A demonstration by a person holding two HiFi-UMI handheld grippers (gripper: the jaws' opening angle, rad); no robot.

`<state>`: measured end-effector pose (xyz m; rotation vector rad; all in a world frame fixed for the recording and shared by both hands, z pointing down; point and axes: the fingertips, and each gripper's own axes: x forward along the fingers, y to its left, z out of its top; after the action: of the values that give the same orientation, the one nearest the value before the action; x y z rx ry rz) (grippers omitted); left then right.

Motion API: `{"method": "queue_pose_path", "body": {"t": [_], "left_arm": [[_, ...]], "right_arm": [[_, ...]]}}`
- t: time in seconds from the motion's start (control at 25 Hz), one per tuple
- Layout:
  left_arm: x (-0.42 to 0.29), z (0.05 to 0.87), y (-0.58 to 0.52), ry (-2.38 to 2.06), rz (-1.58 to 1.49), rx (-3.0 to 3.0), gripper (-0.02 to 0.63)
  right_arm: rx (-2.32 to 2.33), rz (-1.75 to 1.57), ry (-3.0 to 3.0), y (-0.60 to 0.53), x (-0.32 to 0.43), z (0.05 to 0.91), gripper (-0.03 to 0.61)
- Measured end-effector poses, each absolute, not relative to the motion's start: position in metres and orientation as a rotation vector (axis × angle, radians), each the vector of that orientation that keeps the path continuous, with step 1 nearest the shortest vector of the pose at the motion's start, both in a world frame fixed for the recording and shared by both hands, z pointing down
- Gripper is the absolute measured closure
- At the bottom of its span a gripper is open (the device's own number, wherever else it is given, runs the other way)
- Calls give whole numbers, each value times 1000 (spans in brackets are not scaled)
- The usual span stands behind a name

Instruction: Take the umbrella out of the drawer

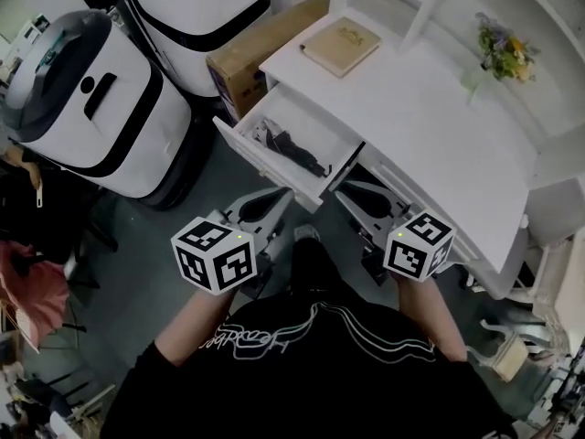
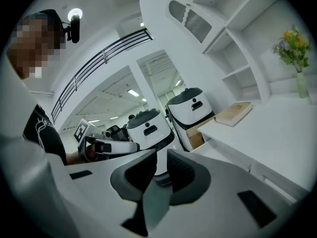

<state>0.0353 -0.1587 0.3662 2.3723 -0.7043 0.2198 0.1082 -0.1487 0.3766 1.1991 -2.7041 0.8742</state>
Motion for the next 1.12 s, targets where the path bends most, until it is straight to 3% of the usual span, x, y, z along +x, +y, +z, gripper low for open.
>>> {"method": "queue_pose_path", "body": {"t": [0.16,0.64,1.12], "left_arm": [[32,382,-207,-774,228,2321,594],[19,434,-301,-887,242,2169,594],[-11,480,-336,-971,233,2056,594]], "right_arm": [[1105,876,-2673,-202,107,404,520],[911,818,-2563,-321,89,473,375],[771,686,-2294,-370,63,602,344]]}}
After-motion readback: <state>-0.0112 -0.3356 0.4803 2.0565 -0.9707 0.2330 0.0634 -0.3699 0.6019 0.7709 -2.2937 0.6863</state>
